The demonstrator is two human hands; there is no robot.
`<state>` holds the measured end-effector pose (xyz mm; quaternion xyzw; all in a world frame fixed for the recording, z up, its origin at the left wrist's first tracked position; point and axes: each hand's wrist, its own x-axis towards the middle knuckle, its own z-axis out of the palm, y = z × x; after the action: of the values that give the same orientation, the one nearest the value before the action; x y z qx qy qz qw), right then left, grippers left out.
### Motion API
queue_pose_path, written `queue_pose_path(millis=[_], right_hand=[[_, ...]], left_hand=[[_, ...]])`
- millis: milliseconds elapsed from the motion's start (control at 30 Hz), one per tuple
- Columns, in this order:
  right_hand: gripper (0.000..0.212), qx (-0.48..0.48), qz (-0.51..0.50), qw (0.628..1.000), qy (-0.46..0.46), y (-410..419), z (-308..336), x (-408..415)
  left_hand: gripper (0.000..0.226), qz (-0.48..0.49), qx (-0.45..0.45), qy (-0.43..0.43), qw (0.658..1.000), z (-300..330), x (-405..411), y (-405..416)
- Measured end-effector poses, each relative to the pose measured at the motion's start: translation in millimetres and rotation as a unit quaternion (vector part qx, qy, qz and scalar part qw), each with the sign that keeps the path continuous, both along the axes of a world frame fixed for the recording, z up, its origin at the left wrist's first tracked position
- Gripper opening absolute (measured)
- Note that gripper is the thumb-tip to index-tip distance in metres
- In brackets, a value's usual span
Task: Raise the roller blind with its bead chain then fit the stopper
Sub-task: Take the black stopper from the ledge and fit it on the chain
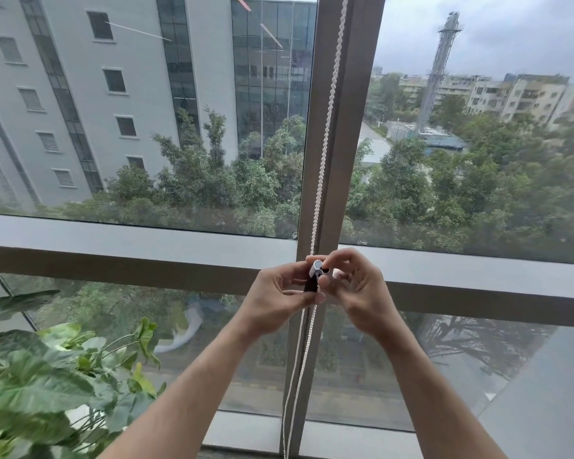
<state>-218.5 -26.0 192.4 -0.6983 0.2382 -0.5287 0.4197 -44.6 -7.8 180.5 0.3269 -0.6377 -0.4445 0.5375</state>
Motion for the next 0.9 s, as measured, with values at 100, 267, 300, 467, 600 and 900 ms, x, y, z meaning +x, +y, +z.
queue_pose_path(millis=[100,267,300,467,600,900], right_hand=[[0.025,-0.031,-0.021,0.997,0.061,-1.7,3.5,-4.4],[0.043,-0.068,-0.049,0.983,0.161,-3.3,10.6,-8.7],[0.042,-0.063,-0.042,0.983,0.166,-2.8,11.0,-9.1],[0.036,-0.055,-0.03,0.985,0.162,-1.7,14.7,-6.9],[0.034,-0.074,-0.039,0.984,0.155,-1.7,16.9,-6.1],[0.031,-0.07,-0.031,0.982,0.171,-3.6,19.2,-7.5]], left_hand=[[0.047,-0.01,0.008,-0.002,1.0,3.4,2.2,0.4],[0.047,-0.025,0.006,-0.001,1.0,8.7,4.6,1.1],[0.048,-0.03,0.01,0.003,1.0,8.5,5.1,1.1],[0.04,-0.048,0.013,0.016,0.999,9.0,6.0,2.1],[0.036,-0.056,0.016,0.028,0.998,11.4,5.8,0.5],[0.032,-0.071,0.027,0.041,0.996,11.2,5.9,0.7]])
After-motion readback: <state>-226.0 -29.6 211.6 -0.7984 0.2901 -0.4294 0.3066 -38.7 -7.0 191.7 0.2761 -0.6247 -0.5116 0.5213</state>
